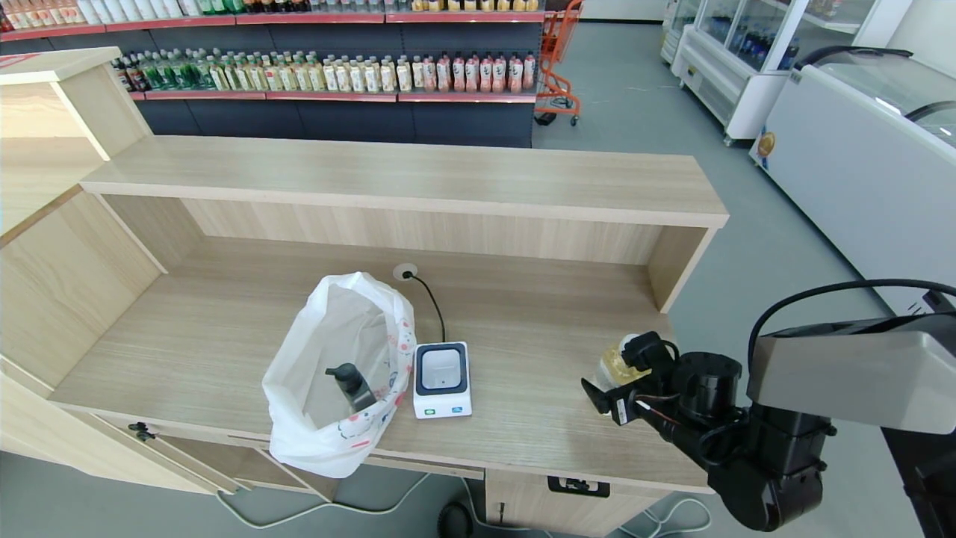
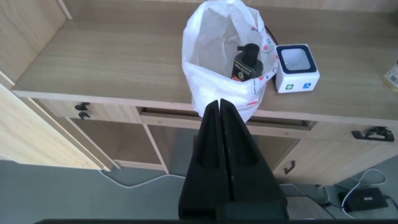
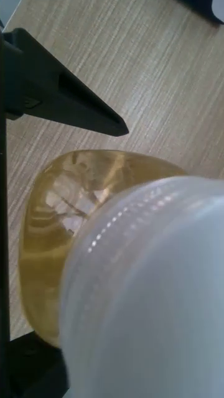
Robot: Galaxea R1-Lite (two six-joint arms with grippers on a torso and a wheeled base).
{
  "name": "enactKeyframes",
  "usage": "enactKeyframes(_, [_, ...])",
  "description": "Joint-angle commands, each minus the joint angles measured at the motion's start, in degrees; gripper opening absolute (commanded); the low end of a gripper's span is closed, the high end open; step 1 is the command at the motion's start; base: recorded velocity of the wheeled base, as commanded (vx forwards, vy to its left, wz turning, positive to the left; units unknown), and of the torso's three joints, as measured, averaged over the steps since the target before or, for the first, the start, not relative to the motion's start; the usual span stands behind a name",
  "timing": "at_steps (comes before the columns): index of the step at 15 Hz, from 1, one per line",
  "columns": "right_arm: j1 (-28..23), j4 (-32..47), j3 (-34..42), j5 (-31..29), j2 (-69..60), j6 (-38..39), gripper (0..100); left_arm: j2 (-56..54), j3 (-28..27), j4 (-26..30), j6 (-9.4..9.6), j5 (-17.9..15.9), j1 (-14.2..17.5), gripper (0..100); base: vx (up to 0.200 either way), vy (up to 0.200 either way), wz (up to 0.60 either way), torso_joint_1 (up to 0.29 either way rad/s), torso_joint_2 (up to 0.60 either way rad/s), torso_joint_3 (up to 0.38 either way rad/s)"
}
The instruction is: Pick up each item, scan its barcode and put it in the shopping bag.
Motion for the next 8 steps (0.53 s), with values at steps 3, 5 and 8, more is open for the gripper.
enactKeyframes(3, [0.5, 0.1, -2.8, 0.5, 2.3, -0.1, 100, 0.1, 0.0, 0.0, 0.01, 0.0, 0.0, 0, 0.000, 0.000, 0.00, 0.000, 0.00, 0.000])
enactKeyframes(5, [1.3, 0.2, -5.2, 0.5, 3.8, -0.7, 100, 0.1, 0.0, 0.0, 0.01, 0.0, 0.0, 0, 0.000, 0.000, 0.00, 0.000, 0.00, 0.000])
enactKeyframes(8, [1.9, 0.5, -6.7, 0.5, 4.6, -1.0, 0, 0.1, 0.0, 0.0, 0.01, 0.0, 0.0, 0, 0.000, 0.000, 0.00, 0.000, 0.00, 0.000])
